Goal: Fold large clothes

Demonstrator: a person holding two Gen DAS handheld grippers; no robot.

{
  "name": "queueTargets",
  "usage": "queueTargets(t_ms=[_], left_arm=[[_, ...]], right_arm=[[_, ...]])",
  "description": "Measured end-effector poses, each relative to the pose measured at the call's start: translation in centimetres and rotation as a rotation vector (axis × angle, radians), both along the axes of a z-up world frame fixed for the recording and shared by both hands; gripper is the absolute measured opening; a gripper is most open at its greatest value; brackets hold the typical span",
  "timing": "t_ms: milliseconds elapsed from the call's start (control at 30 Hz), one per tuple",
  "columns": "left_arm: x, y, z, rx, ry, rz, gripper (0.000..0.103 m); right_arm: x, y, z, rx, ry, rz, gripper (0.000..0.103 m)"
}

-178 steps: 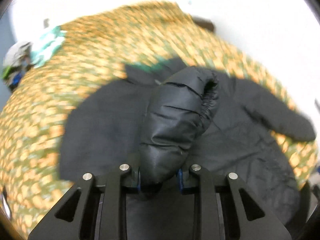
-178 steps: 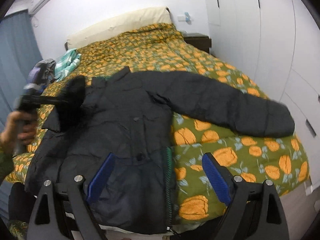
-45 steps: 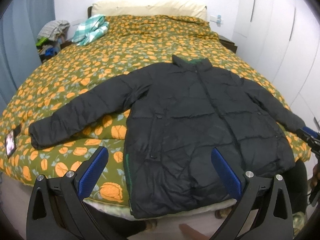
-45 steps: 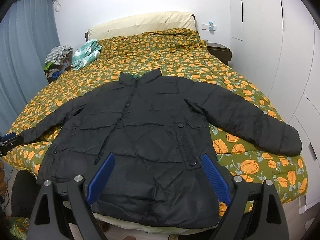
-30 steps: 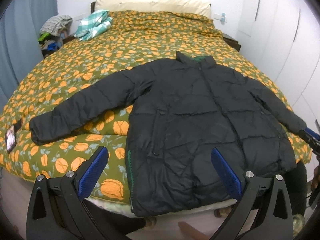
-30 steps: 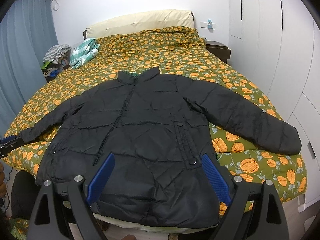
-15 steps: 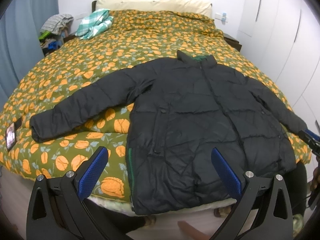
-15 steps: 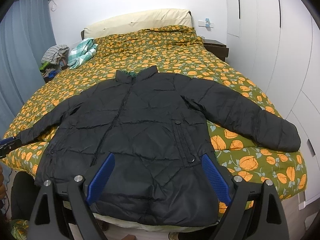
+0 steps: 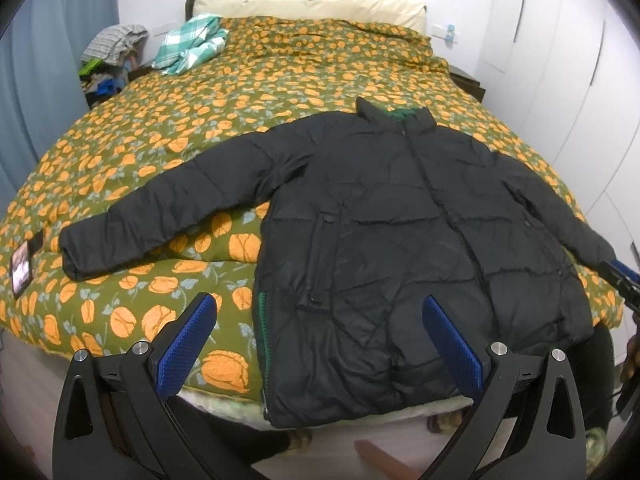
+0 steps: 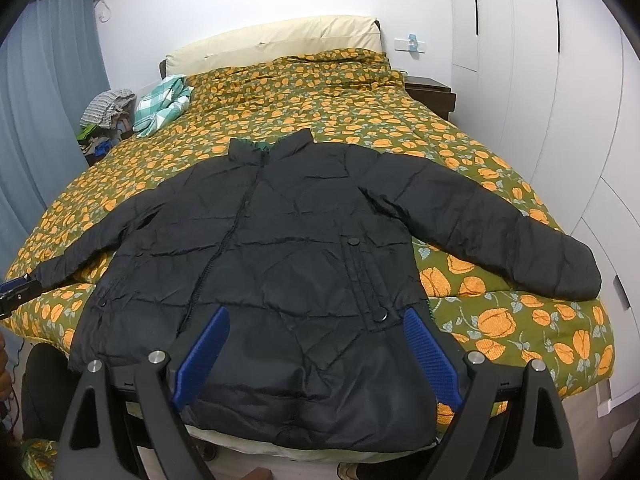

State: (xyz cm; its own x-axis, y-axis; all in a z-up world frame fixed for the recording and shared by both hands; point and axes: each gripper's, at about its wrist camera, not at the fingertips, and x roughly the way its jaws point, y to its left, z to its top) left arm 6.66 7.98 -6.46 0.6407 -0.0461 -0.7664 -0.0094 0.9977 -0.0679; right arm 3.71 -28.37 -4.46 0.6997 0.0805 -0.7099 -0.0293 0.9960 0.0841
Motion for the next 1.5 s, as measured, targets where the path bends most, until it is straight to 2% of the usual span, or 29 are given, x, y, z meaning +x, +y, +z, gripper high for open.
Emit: queueTargets(t_ms=[533, 633, 767, 867, 967, 1067, 1167, 1300, 1367, 1433, 1467, 1500], left_arm=[[-0.1, 0.0, 0.2, 0.002, -0.004, 0.000, 0.102], [-0.2, 0.0, 0.3, 0.004, -0.008, 0.001, 0.102], [-0.3, 0.4, 0.4, -0.005, -0.017, 0.008, 0.102], [0.0, 0.5, 0.1, -0.009, -0.005, 0.013, 0.102], [0.1, 0.3, 0.0, -0.004, 0.006, 0.013, 0.102], [0.4, -0.4, 0.3, -0.001, 0.005, 0.003, 0.102], [0.6, -1.2, 0.6, 0.007, 0.002, -0.015, 0.102], [0.4, -2.3, 1.3, 0.035, -0.013, -0.043, 0.102], [0.4, -2.5, 1.4, 0.041, -0.012, -0.047, 0.102], [0.5, -2.3, 1.3, 0.040, -0.004, -0.042, 0.102], [0.5, -2.3, 1.2, 0.040, -0.001, -0.039, 0.102], [0.5, -2.1, 1.2, 0.038, 0.003, -0.034, 0.102]], right_arm=[[0.0, -1.1, -0.1, 0.013, -0.002, -0.018, 0.091], [-0.1, -2.8, 0.1, -0.016, -0.036, -0.079, 0.091], [0.7, -7.4, -0.2, -0.023, -0.061, -0.169, 0.091], [1.6, -13.9, -1.3, 0.076, -0.032, -0.310, 0.091], [1.1, -22.1, -2.7, 0.270, -0.037, -0.511, 0.091], [1.3, -27.9, -4.5, 0.418, -0.042, -0.594, 0.091], [2.5, -31.9, -7.1, 0.543, -0.007, -0.659, 0.091], [3.1, -36.4, -11.9, 0.784, 0.050, -0.822, 0.091], [3.3, -37.7, -13.8, 0.845, 0.053, -0.912, 0.091], [3.4, -38.5, -14.7, 0.862, 0.002, -0.977, 0.090], [3.7, -38.6, -14.6, 0.855, -0.015, -0.985, 0.083], [4.1, -38.7, -14.3, 0.823, -0.031, -0.987, 0.059]])
